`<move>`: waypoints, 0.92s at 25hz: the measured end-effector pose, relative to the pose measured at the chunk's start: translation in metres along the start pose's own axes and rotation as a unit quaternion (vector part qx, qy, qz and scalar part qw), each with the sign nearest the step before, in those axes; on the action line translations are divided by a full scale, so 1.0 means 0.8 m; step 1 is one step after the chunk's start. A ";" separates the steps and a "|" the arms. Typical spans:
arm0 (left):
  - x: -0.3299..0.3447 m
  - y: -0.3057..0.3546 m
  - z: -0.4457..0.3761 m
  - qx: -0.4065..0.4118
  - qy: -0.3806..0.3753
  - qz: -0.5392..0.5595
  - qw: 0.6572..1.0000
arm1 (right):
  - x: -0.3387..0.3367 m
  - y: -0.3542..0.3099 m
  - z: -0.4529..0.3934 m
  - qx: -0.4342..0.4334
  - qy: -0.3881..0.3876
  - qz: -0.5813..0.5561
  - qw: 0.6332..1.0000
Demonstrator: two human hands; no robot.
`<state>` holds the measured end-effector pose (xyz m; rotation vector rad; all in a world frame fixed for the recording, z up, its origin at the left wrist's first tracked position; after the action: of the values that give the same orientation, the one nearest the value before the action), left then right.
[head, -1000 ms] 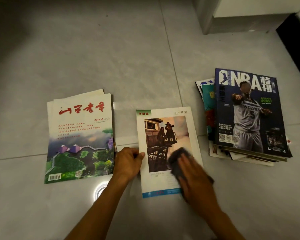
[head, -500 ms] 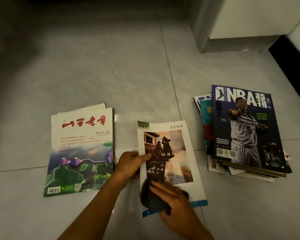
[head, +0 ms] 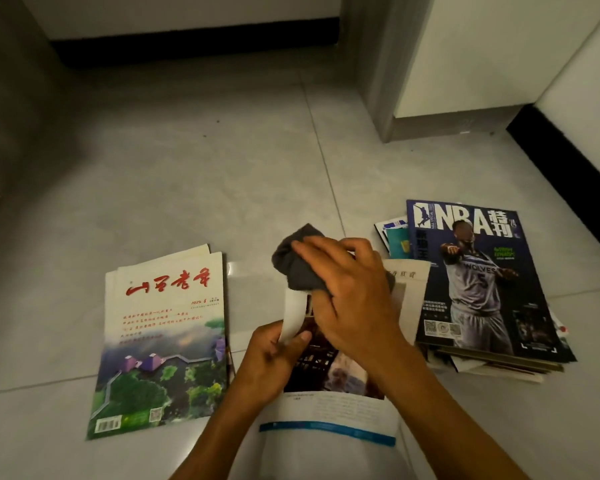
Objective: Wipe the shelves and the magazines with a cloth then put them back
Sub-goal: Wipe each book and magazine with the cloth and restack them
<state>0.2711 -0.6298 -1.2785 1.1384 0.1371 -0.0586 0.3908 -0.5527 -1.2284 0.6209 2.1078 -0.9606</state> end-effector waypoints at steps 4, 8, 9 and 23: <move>-0.017 0.009 0.010 0.006 0.036 0.016 0.999 | -0.030 0.085 0.010 0.123 -0.054 0.047 0.990; -0.027 0.001 0.010 -0.013 0.051 0.014 0.998 | -0.040 0.089 0.011 0.118 -0.054 0.036 0.991; -0.028 -0.001 0.010 -0.022 0.063 0.022 0.998 | -0.038 0.076 0.007 0.094 -0.047 0.023 0.994; -0.063 -0.001 -0.001 -0.084 0.217 0.317 0.919 | -0.043 0.049 0.018 0.392 -0.075 -0.385 0.832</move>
<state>0.2207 -0.6309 -1.2725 0.9633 0.1574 0.7761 0.4439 -0.5448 -1.2253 -0.0013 1.7503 -2.3001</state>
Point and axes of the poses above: each hand's wrist, its own z-axis away from the middle knuckle, its own x-axis out of the palm, y = z × x, the point moved 1 cm from there along -z, towards the middle knuckle, and after that the axes turned 6 degrees about -x, right-handed, at the moved point
